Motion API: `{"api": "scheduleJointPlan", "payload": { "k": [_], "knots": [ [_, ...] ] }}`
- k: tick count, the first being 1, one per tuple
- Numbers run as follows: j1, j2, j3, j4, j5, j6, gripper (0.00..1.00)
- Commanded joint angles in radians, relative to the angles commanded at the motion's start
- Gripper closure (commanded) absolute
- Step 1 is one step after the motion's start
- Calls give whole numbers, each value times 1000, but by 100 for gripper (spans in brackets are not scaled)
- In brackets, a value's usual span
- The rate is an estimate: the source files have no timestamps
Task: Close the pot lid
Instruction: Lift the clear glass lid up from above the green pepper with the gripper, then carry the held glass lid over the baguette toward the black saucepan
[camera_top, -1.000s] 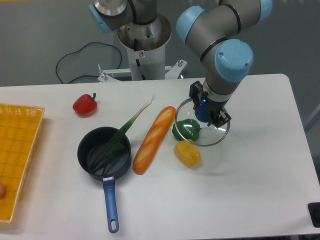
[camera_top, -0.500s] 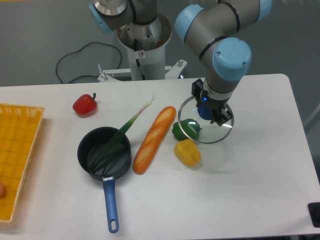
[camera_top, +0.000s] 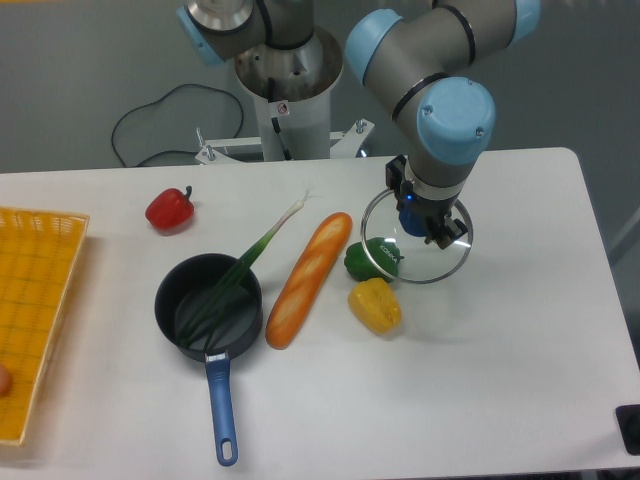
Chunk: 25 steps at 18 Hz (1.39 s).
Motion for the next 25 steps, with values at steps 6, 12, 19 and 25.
{"api": "scheduleJointPlan", "payload": {
  "k": [6, 12, 19, 25],
  "knots": [
    [-70, -3, 18, -71, 40, -167, 64],
    [-133, 0, 44, -136, 35, -267, 63],
    [-235, -2, 63, -179, 29, -400, 63],
    [-299, -2, 84, -218, 3, -482, 63]
  ]
}}
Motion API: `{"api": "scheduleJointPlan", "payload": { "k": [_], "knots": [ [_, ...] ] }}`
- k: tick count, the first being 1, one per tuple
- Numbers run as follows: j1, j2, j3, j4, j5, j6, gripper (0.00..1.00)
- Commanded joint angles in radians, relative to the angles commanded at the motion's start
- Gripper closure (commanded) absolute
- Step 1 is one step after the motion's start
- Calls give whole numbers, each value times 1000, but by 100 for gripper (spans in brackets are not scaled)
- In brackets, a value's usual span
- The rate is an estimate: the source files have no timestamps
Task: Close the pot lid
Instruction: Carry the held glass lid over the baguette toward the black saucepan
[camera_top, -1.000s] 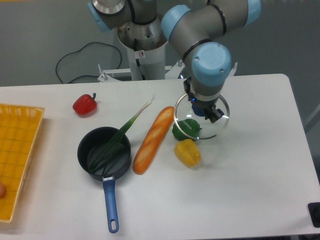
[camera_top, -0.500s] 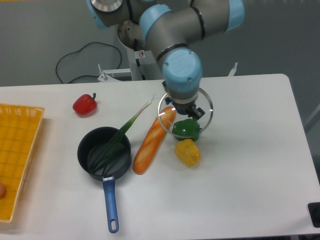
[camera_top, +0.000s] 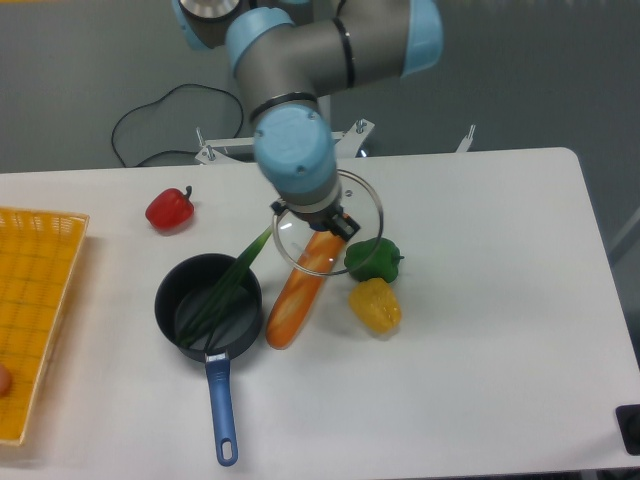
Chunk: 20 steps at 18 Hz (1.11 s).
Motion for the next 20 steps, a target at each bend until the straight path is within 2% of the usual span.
{"api": "scheduleJointPlan", "payload": {
  "k": [9, 12, 17, 19, 20],
  "knots": [
    [-89, -8, 14, -5, -25, -92, 63],
    [-124, -31, 32, -5, -28, -149, 63],
    [-156, -75, 43, 3, -29, -157, 63],
    [-175, -84, 43, 20, -43, -172, 63],
    [-178, -90, 43, 50, -63, -183, 63]
  ]
}}
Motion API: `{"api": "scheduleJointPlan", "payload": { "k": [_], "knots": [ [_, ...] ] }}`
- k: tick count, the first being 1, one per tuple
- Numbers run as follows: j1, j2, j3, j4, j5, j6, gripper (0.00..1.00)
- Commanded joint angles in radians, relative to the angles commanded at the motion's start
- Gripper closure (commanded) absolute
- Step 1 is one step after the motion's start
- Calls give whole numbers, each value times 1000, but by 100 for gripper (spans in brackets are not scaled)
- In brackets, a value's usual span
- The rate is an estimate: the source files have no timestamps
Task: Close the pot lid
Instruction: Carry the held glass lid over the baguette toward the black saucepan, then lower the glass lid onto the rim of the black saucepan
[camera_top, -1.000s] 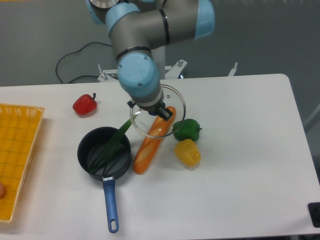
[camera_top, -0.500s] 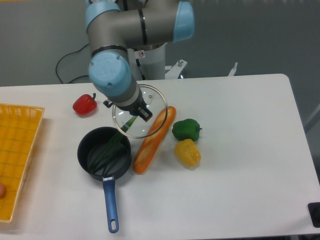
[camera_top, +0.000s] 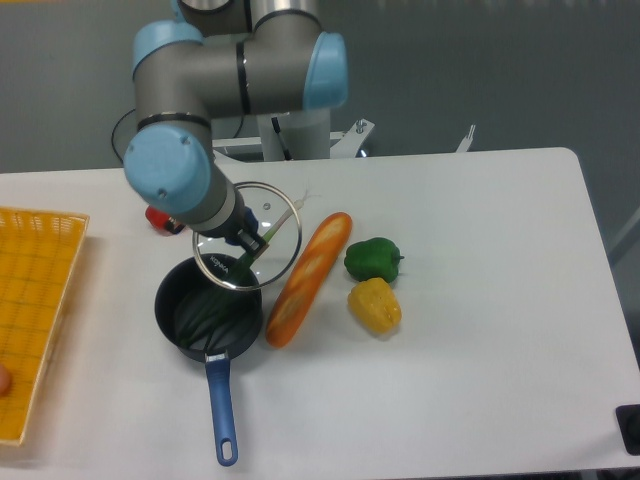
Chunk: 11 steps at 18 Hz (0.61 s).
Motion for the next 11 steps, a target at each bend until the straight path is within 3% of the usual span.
{"api": "scheduleJointPlan", "payload": {
  "k": [6, 11],
  "knots": [
    [-5, -32, -8, 57, -16, -43, 63],
    [-12, -41, -14, 59, -16, -68, 63]
  ]
}}
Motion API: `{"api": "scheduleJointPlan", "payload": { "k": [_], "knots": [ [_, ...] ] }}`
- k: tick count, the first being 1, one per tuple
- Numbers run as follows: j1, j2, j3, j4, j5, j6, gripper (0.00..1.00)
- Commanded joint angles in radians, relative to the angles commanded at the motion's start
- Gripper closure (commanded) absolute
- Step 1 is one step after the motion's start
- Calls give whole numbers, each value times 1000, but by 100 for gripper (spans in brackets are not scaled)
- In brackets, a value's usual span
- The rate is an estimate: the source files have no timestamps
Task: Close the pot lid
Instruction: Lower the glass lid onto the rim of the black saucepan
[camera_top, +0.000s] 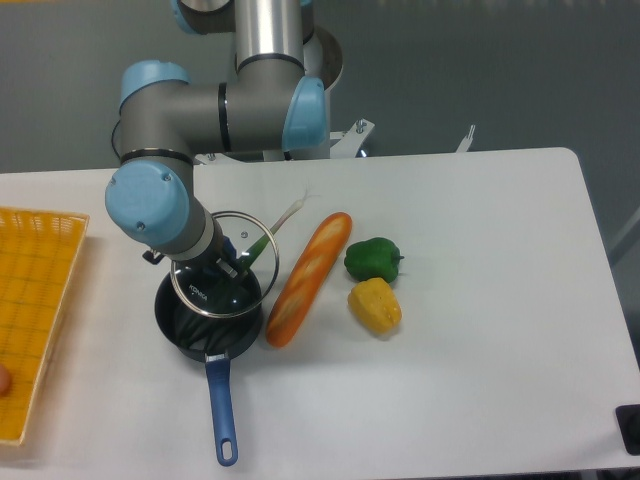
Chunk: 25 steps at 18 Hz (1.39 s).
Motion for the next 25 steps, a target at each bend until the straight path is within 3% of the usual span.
{"api": "scheduleJointPlan", "payload": {
  "k": [5, 11, 25],
  "knots": [
    [-12, -11, 2, 17, 2, -3, 63],
    [-37, -51, 3, 101, 2, -51, 63],
    [-46, -68, 3, 107, 9, -57, 63]
  ]
}}
